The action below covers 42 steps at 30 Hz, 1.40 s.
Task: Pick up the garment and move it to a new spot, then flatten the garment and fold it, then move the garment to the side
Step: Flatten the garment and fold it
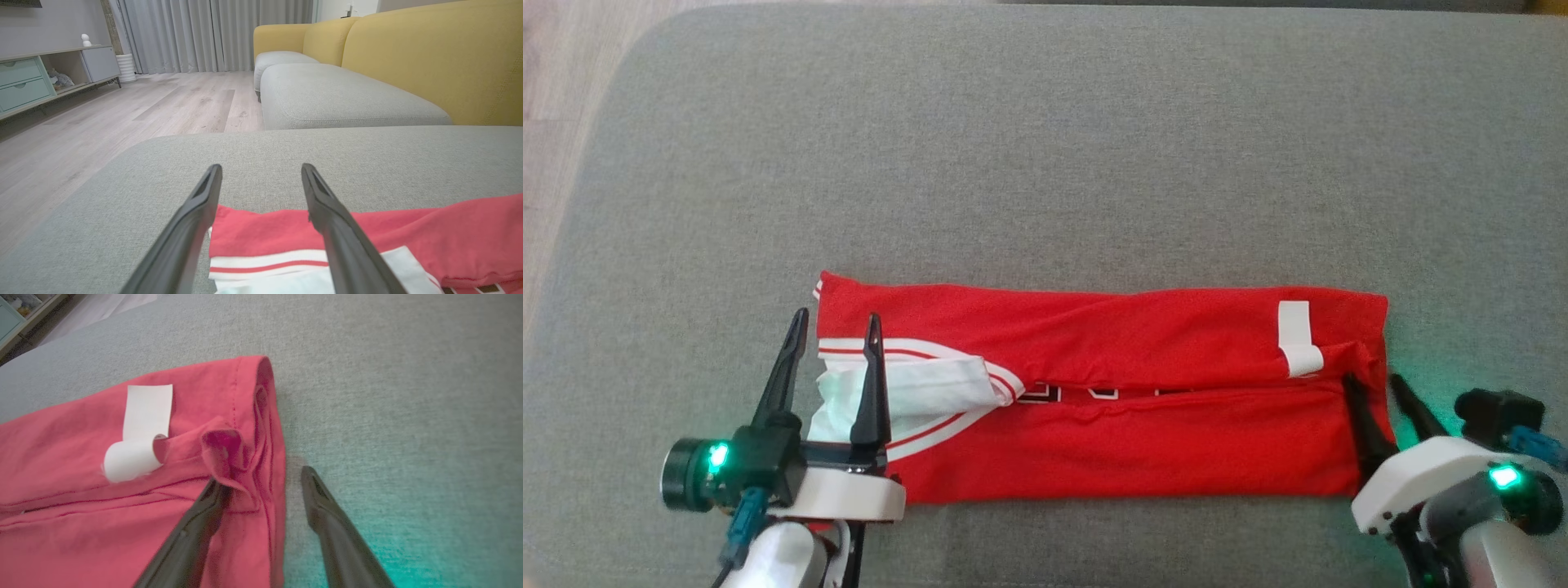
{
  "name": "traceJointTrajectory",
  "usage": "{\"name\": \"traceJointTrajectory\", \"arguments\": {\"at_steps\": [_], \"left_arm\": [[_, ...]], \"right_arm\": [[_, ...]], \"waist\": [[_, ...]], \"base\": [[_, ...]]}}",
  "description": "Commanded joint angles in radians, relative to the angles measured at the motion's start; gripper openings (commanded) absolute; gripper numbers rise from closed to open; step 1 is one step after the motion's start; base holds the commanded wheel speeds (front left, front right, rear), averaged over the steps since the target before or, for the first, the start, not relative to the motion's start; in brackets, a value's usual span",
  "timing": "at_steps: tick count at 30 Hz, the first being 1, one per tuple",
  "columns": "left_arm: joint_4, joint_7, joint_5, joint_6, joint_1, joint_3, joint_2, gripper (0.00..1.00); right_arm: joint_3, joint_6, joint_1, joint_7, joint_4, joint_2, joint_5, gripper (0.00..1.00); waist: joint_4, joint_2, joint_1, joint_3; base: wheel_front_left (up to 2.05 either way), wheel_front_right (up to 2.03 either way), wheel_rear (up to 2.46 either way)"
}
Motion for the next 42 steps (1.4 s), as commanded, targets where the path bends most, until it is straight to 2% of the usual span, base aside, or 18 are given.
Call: {"name": "traceJointTrajectory", "arguments": {"at_steps": [1, 2, 6, 9, 14, 18, 21, 23, 26, 31, 33, 35, 42], "left_arm": [[-0.023, -0.002, 0.0, -0.002, -0.04, 0.034, 0.011, 1.0], [-0.022, -0.003, -0.002, -0.003, -0.039, 0.034, 0.011, 1.0], [-0.02, -0.004, -0.003, -0.002, -0.039, 0.034, 0.013, 1.0], [-0.02, -0.005, -0.003, 0.0, -0.037, 0.034, 0.015, 1.0], [-0.025, -0.005, -0.008, 0.008, -0.025, 0.038, 0.017, 1.0], [-0.023, 0.004, -0.021, 0.01, -0.018, 0.035, 0.013, 1.0], [-0.023, 0.01, -0.025, 0.012, -0.012, 0.035, 0.014, 1.0], [-0.023, 0.014, -0.027, 0.013, -0.008, 0.034, 0.017, 1.0], [-0.023, 0.021, -0.03, 0.015, -0.001, 0.031, 0.021, 1.0], [-0.027, 0.033, -0.038, 0.019, 0.014, 0.026, 0.021, 1.0], [-0.025, 0.039, -0.041, 0.016, 0.014, 0.021, 0.021, 1.0], [-0.024, 0.043, -0.04, 0.012, 0.01, 0.015, 0.02, 1.0], [-0.018, 0.056, -0.036, 0.009, -0.004, -0.004, 0.017, 1.0]], "right_arm": [[0.047, -0.001, 0.006, 0.034, 0.017, 0.005, 0.008, 0.4], [0.055, -0.001, 0.008, 0.046, 0.021, 0.008, 0.015, 0.0], [0.077, -0.001, 0.011, 0.066, -0.002, 0.017, 0.037, 0.0], [0.044, -0.001, 0.012, 0.035, -0.05, 0.021, 0.037, 0.0], [-0.076, -0.001, 0.02, 0.01, -0.129, 0.013, 0.031, 0.0], [-0.246, -0.001, 0.049, 0.021, -0.173, -0.017, 0.02, 0.0], [-0.291, -0.001, 0.058, 0.044, -0.212, -0.028, 0.007, 0.0], [-0.28, -0.001, 0.058, 0.07, -0.262, -0.021, -0.006, 0.0], [-0.216, -0.001, 0.055, 0.13, -0.353, 0.0, -0.007, 0.0], [-0.033, -0.001, 0.025, 0.22, -0.479, 0.053, 0.065, 0.0], [0.047, -0.001, 0.007, 0.229, -0.462, 0.061, 0.12, 0.0], [0.154, -0.001, -0.01, 0.218, -0.429, 0.063, 0.224, 0.0], [0.493, -0.001, -0.107, 0.053, -0.244, 0.064, 0.517, 0.0]], "waist": [[-0.001, -0.0001, 0.0, 0.0], [-0.002, -0.0001, 0.0, 0.0], [-0.005, -0.0001, 0.0, -0.004], [-0.009, -0.0001, 0.0, -0.011], [-0.02, -0.0001, 0.0, -0.024], [-0.025, -0.0001, 0.0, -0.043], [-0.029, -0.0001, 0.0, -0.058], [-0.032, -0.0001, 0.0, -0.07], [-0.032, -0.0001, 0.0, -0.091], [-0.029, -0.0001, 0.0, -0.12], [-0.021, -0.0001, 0.0, -0.131], [-0.008, -0.0001, 0.0, -0.138], [0.036, -0.0001, 0.0, -0.137]], "base": [[0.0, 0.0, 0.0], [0.0, 0.0, 0.0], [0.0, 0.0, 0.0], [0.0, 0.0, 0.0], [0.0, 0.0, 0.0], [0.0, 0.0, 0.0], [0.0, 0.0, 0.0], [0.0, 0.0, 0.0], [0.0, 0.0, 0.0], [0.0, 0.0, 0.0], [0.0, 0.0, 0.0], [0.0, 0.0, 0.0], [0.0, 0.0, 0.0]]}}
